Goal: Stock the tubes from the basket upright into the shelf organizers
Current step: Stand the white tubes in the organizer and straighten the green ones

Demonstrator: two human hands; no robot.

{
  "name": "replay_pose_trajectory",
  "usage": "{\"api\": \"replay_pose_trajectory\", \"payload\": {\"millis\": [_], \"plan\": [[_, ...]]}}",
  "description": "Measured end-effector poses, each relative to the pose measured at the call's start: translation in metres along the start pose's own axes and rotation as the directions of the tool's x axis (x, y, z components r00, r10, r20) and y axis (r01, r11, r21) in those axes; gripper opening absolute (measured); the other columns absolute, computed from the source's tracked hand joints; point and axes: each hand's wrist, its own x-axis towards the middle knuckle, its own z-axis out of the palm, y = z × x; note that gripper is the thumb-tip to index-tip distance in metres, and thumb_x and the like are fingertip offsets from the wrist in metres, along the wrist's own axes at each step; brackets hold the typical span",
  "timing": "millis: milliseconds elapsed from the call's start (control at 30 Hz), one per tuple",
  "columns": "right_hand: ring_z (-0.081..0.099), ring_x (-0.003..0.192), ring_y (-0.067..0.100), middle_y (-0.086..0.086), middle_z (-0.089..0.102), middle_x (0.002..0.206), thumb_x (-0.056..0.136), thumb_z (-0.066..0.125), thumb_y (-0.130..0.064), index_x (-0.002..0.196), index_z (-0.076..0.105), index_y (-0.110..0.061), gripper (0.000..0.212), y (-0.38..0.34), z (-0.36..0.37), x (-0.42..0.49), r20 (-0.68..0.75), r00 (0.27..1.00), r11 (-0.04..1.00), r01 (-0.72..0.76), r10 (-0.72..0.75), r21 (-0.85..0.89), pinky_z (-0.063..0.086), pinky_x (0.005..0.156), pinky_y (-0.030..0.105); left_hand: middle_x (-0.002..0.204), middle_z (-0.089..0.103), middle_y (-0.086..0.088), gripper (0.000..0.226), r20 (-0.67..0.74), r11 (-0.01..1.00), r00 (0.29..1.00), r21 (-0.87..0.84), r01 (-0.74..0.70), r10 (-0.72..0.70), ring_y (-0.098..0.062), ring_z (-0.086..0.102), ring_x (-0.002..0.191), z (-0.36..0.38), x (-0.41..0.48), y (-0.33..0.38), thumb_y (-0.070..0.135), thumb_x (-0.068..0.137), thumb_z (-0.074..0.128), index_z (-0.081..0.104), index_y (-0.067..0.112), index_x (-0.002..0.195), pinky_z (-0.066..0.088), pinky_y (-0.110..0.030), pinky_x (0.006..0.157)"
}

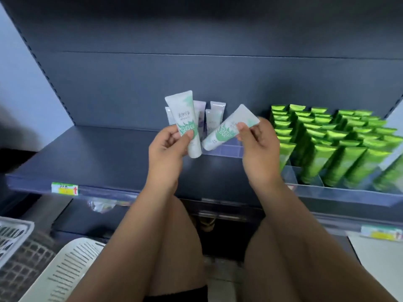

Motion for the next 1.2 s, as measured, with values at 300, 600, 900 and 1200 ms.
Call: {"api": "replay_pose_trajectory", "payload": {"millis": [300,600,900,1200], "plan": [[0.067,0.090,0.005,-0.004,0.071,0.099,0.098,0.062,-0.013,0.113,0.063,-0.007,0.016,0.022,-0.003,0.037,-0.070,0.994,0.993,0.079,-0.085,-0.084,0.050,0.078,0.016,0.107,0.075,-0.013,0.032,0.140,0.986,0.987,0.137,-0.098,0.079,-0.017,0.070,0.090,0.041,0.047,-0.026,-0.003,0.091,0.069,0.061,0.004,0.121,0.056,-0.028,0.076],[0.067,0.079,0.004,-0.015,0.069,0.086,0.085,0.070,-0.014,0.104,0.069,-0.022,0.021,0.010,-0.002,0.095,-0.038,0.972,0.899,0.201,-0.233,-0.389,0.056,0.076,0.026,0.086,0.071,-0.017,0.012,0.253,0.955,0.958,0.224,-0.194,0.135,-0.021,0.061,0.078,0.075,0.099,-0.037,0.006,0.088,0.075,0.066,0.008,0.096,0.056,-0.038,0.075],[0.071,0.082,0.008,-0.009,0.074,0.087,0.076,0.073,-0.020,0.093,0.074,-0.021,0.017,0.008,-0.008,0.146,0.068,0.989,0.824,0.147,-0.132,-0.547,0.059,0.079,0.038,0.098,0.073,-0.003,0.033,0.391,0.895,0.887,0.259,-0.362,0.246,-0.012,0.066,0.080,0.093,0.130,-0.033,-0.005,0.084,0.069,0.058,0.009,0.111,0.054,-0.024,0.075],[0.070,0.080,0.018,-0.002,0.073,0.085,0.078,0.070,-0.014,0.081,0.072,-0.025,0.012,0.006,-0.016,0.164,0.088,0.992,0.703,0.125,-0.088,-0.700,0.059,0.073,0.034,0.084,0.066,0.000,0.016,0.452,0.834,0.859,0.358,-0.420,0.238,-0.004,0.057,0.067,0.102,0.148,-0.030,0.006,0.085,0.075,0.063,0.002,0.096,0.051,-0.019,0.069]]}}
